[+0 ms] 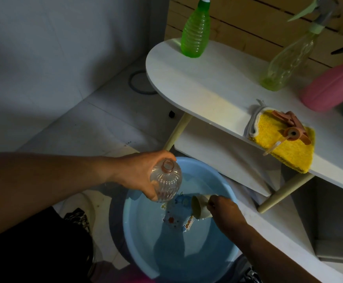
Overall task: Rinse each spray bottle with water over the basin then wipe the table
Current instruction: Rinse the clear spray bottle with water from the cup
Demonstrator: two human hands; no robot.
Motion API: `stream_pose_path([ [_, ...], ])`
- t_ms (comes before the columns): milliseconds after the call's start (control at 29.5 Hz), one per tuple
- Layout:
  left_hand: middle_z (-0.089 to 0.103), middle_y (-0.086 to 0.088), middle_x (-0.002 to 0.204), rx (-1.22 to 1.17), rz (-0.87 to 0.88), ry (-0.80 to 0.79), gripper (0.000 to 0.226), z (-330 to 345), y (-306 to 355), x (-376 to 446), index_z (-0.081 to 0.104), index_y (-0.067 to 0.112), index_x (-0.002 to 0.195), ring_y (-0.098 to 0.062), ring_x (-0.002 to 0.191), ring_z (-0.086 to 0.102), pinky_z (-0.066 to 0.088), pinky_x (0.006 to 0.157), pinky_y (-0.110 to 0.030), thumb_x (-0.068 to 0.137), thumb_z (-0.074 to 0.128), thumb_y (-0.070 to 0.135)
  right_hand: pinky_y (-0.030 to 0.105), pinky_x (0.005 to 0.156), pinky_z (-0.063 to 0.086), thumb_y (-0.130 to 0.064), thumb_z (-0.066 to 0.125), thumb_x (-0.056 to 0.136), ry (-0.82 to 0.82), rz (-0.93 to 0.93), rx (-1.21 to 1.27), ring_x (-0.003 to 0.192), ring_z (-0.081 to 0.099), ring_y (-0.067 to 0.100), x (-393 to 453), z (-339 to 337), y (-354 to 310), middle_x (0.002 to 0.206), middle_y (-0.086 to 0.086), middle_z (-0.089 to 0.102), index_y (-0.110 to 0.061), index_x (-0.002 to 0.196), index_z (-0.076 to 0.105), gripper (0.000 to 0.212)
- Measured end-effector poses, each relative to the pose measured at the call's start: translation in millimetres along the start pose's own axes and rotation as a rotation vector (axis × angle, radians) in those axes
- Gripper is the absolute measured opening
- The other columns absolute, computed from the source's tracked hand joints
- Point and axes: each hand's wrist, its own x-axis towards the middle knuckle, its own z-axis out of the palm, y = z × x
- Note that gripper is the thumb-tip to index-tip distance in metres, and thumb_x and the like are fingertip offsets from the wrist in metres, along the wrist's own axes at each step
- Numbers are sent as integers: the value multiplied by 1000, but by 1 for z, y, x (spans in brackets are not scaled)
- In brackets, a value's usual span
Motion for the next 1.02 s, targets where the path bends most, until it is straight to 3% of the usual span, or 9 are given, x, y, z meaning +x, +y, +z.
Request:
stream_pose_path([
  [203, 51, 32, 121, 52, -28, -3, 99, 2, -5, -6, 39, 46, 138, 14, 110, 52, 46, 78, -8, 60, 97, 29, 31, 87, 45, -31, 50, 103, -108, -26, -77, 112, 62, 27, 6, 24, 16, 120, 7, 65, -17, 119, 65, 25],
  [339, 50, 28, 121, 60, -20, 15, 94, 2, -9, -6, 43, 43, 133, 11, 110, 52, 48, 78, -8, 58, 97, 26, 31, 89, 47, -31, 56, 101, -126, -12, 1, 110, 64, 26, 11, 33, 15, 118, 5, 68, -19, 120, 67, 25],
  [441, 54, 27, 120, 56, -29, 11, 93, 1, -11, -6, 43, 44, 131, 7, 109, 56, 53, 81, -16, 58, 97, 26, 33, 82, 50, -27, 67, 95, -51, 106, 233, 97, 68, 28, 17, 28, 13, 100, 8, 73, -13, 104, 74, 18],
  [644, 53, 29, 113, 77, -57, 3, 88, 0, -11, -7, 42, 47, 127, 12, 104, 53, 49, 73, -12, 59, 95, 25, 30, 59, 47, -37, 81, 83, 95, 305, 675, 69, 65, 19, 14, -5, 9, 76, 0, 72, -21, 81, 72, 19],
  [746, 55, 27, 114, 77, -57, -1, 87, 0, -12, -8, 44, 45, 126, 11, 104, 54, 49, 75, -12, 58, 95, 24, 40, 63, 52, -32, 88, 76, 182, 292, 815, 65, 65, 21, 6, -23, 3, 70, 3, 73, -17, 74, 72, 21],
  [881, 56, 26, 113, 89, -61, -8, 88, 1, -13, -8, 43, 47, 125, 6, 102, 57, 48, 76, -14, 57, 95, 26, 48, 72, 56, -28, 89, 74, 271, 236, 952, 74, 70, 30, -10, -53, -14, 71, 4, 74, -15, 71, 72, 22],
  [949, 57, 25, 113, 103, -67, -6, 87, 0, -13, -7, 43, 48, 123, 4, 101, 58, 51, 79, -20, 56, 95, 28, 46, 68, 54, -27, 88, 74, 323, 198, 1000, 71, 68, 30, -18, -68, -22, 72, 7, 73, -14, 70, 70, 22],
  [1017, 58, 24, 112, 111, -69, -2, 87, 0, -12, -6, 43, 48, 122, 2, 100, 59, 54, 82, -25, 55, 95, 29, 39, 62, 49, -26, 87, 77, 381, 157, 1013, 63, 60, 20, -27, -84, -31, 71, 8, 72, -13, 70, 70, 23],
])
